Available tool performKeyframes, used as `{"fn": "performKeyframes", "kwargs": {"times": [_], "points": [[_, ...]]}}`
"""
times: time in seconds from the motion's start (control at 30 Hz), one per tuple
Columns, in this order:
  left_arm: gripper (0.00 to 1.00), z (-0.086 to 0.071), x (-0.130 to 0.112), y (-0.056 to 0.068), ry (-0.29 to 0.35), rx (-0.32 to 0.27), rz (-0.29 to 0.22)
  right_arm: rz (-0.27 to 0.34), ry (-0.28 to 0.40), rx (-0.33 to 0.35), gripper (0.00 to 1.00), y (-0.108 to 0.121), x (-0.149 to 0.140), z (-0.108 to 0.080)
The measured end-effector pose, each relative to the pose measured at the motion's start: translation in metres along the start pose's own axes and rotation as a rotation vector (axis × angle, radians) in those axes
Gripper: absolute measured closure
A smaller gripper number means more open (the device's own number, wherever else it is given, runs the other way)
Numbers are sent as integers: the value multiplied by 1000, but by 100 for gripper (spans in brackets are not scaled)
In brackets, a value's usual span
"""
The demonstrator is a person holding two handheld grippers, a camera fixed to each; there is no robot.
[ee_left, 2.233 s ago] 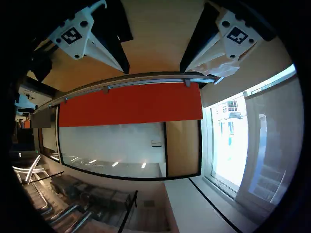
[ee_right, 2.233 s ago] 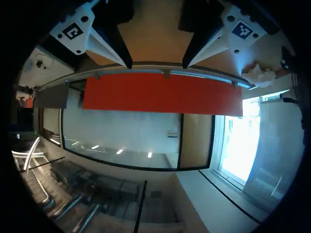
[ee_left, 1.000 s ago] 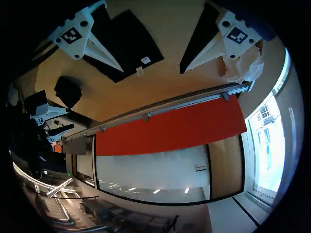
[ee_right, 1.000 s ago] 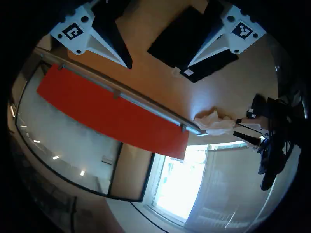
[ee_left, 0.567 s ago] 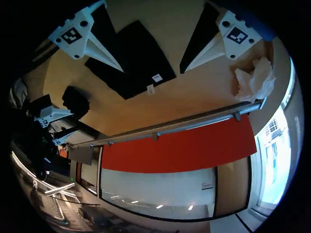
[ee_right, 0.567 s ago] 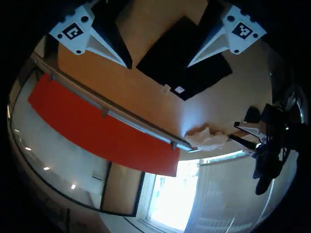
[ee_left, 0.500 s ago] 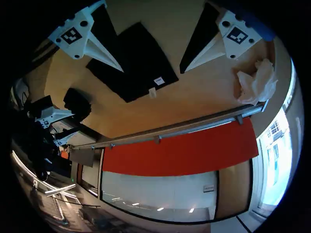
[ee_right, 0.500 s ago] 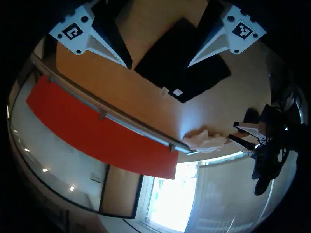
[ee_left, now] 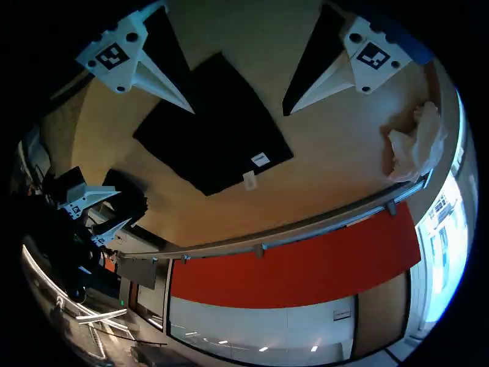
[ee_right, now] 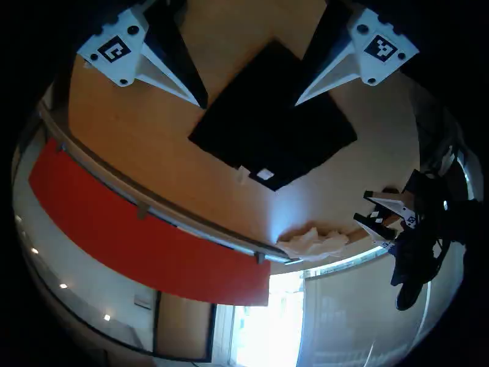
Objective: Fold towel
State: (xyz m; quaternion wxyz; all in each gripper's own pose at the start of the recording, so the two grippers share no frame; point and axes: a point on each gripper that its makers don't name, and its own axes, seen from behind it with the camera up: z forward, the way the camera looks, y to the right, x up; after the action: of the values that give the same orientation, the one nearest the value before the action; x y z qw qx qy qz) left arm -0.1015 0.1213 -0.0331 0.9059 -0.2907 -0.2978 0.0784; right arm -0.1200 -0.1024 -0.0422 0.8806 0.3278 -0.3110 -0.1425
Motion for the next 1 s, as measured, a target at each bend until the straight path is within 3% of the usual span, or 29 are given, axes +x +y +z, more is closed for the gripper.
{"fn": "performKeyframes", "kwargs": {"times": [0.37, 1.0], "points": [[4, 26, -48, 11, -67, -15, 30, -19, -49, 9, 0, -9, -48, 19], [4, 58, -114, 30, -172, -54, 30, -30, -136, 42, 0, -27, -113, 41]]}}
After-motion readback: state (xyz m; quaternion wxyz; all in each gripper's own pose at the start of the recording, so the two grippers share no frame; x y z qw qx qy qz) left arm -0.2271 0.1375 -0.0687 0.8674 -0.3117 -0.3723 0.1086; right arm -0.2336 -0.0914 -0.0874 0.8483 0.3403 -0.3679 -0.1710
